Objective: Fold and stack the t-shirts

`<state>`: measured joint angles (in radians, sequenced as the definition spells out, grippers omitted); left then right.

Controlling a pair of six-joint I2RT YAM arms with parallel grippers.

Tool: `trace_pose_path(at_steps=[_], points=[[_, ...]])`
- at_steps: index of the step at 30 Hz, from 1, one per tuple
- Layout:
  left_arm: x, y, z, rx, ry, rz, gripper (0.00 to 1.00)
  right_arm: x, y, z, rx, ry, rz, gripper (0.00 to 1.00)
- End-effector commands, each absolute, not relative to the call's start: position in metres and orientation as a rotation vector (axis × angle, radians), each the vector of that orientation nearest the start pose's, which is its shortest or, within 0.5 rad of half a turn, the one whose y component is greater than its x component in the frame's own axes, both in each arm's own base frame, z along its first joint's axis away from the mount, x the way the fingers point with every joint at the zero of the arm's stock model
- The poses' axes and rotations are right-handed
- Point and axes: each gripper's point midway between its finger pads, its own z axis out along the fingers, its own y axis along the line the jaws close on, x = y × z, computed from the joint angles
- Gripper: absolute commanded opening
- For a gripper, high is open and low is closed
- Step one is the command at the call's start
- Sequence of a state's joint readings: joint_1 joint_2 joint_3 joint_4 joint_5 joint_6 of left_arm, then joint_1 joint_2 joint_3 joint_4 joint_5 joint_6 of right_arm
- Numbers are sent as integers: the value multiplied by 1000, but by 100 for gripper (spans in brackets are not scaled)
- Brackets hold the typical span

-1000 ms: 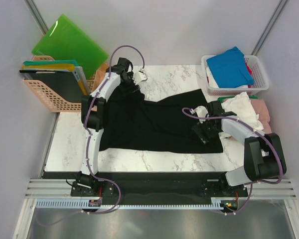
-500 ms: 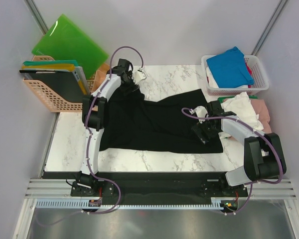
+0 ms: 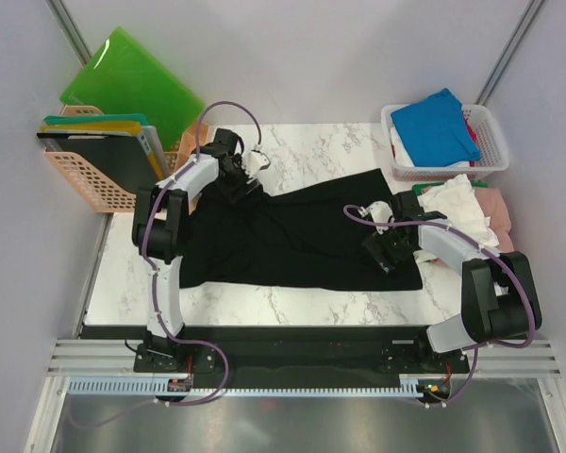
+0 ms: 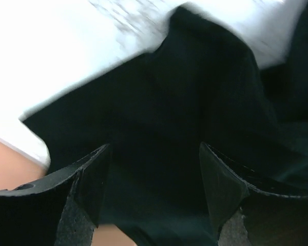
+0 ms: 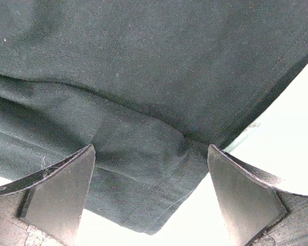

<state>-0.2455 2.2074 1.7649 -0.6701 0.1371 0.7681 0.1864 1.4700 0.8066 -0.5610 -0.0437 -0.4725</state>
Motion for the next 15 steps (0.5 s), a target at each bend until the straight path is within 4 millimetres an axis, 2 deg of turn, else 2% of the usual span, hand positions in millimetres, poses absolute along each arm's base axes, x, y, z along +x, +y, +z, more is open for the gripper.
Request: trace_pose_path(at_steps=[1, 2, 3, 4, 5, 8, 9, 11, 12, 13, 15], points=[[467, -137, 80, 1259, 2261, -124, 77, 280, 40, 34, -912, 2605, -32, 98], [455, -136, 86, 1262, 2257, -127, 77, 280, 40, 34, -914, 2603, -31, 98], [451, -134, 90, 1255, 2255, -119, 78, 280, 41, 34, -915, 2601, -30, 98], [442, -132, 86, 1259, 2268, -122, 78, 280, 41, 34, -916, 2604, -30, 98], [439, -131, 102, 1243, 2239, -106, 78, 280, 41, 33, -917, 2605, -32, 98], [421, -125, 105, 1217, 2257, -94, 78, 279, 40, 32, -920, 2606, -36, 98], [416, -124, 119, 1201, 2231, -88, 79, 279, 40, 33, -921, 2603, -38, 98], [400, -121, 118, 1196, 2240, -99, 79, 279, 41, 34, -920, 2598, -35, 98], [394, -120, 131, 1185, 2213, -94, 79, 280, 41, 35, -922, 2595, -33, 98], [387, -117, 126, 1184, 2228, -99, 79, 280, 42, 35, -924, 2595, -33, 98], [384, -115, 131, 1179, 2213, -82, 80, 280, 43, 34, -933, 2595, -33, 98]])
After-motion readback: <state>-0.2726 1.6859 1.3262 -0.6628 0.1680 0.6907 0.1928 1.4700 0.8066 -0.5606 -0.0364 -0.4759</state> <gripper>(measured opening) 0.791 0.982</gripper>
